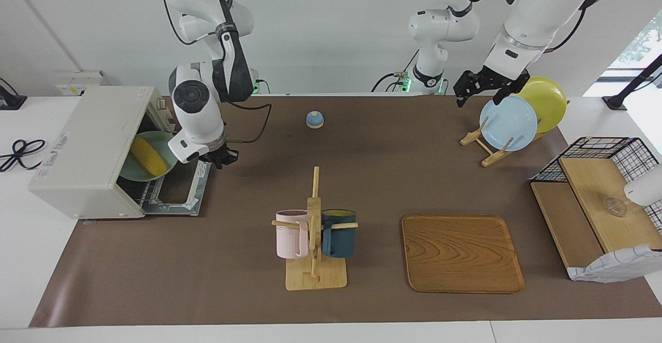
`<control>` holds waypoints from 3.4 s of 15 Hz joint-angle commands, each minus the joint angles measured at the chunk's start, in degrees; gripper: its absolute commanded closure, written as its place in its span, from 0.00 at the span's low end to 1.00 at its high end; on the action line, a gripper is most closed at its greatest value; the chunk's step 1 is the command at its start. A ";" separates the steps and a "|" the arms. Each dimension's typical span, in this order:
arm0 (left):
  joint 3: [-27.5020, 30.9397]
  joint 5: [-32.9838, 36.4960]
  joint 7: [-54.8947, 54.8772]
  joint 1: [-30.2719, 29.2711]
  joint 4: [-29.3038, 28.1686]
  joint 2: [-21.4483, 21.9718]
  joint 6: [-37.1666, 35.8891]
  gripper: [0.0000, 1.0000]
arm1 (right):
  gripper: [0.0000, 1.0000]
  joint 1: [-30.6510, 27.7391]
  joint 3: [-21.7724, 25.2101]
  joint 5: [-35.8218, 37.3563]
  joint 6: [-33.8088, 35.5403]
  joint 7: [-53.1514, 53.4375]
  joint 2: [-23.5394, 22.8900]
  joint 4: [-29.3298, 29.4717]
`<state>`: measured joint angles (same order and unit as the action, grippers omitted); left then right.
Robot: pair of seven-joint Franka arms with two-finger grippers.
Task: Put corn in oven
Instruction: 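Release the plate inside the oven and draw the right gripper back, then push the oven door closed with the right gripper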
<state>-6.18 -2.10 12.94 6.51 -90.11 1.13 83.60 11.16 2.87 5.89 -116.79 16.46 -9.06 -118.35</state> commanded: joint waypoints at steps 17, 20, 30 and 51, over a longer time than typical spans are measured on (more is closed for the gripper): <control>0.21 0.78 -0.11 0.08 -1.74 1.69 0.42 0.00 | 1.00 -0.09 0.21 14.22 -1.78 1.56 -2.28 -5.40; 0.21 0.78 -0.11 0.08 -1.74 1.69 0.42 0.00 | 1.00 0.18 0.21 17.92 0.68 1.21 -2.36 -3.91; 0.21 0.78 -0.11 0.08 -1.74 1.69 0.42 0.00 | 0.95 -8.15 0.38 15.47 14.31 -20.22 7.74 5.24; 0.21 0.78 -0.11 0.08 -1.74 1.69 0.42 0.00 | 0.54 -12.13 0.30 -5.80 39.27 -18.60 6.07 33.72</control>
<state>-6.18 -2.10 12.94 6.51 -90.11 1.13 83.60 -0.95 3.77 2.02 -79.23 -5.47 -1.78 -86.14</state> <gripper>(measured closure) 0.000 0.850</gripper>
